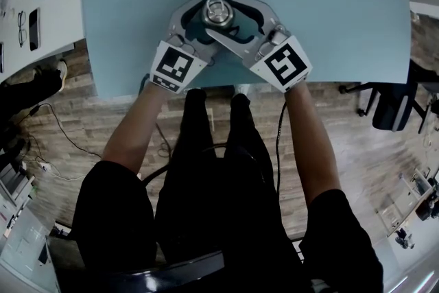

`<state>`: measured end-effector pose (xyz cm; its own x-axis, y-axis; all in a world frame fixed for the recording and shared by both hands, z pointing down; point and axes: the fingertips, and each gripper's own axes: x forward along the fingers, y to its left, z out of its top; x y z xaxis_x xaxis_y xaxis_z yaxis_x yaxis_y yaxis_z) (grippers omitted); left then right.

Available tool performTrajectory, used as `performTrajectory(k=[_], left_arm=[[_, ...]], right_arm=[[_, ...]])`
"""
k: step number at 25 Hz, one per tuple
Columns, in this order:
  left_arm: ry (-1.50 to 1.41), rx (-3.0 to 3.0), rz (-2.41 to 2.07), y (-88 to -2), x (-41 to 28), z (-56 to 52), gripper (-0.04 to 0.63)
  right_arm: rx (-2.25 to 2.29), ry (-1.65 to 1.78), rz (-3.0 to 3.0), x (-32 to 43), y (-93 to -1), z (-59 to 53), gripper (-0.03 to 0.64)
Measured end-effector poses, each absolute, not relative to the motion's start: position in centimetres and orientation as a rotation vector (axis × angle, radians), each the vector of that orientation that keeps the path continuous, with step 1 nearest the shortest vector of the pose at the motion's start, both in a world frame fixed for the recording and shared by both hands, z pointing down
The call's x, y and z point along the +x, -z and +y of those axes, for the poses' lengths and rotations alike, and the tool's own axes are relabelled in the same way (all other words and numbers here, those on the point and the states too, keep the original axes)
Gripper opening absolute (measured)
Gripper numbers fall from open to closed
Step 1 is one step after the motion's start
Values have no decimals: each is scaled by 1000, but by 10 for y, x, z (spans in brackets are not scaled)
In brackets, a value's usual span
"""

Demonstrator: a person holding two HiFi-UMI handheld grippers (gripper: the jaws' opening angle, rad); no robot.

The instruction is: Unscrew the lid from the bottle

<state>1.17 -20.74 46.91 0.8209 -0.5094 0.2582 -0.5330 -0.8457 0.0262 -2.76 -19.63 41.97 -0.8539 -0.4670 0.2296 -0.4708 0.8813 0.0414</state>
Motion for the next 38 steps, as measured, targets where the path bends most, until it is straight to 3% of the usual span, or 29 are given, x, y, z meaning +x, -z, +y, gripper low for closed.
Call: performTrajectory(k=[24, 38], left_arm=[[-523, 3060, -170, -469, 17, -193, 370], [-568, 3070, 2, -467, 17, -188, 370]], right_arm=[[112, -43, -2882, -27, -419, -187, 255], [-87, -24, -2820, -20, -421, -184, 244]])
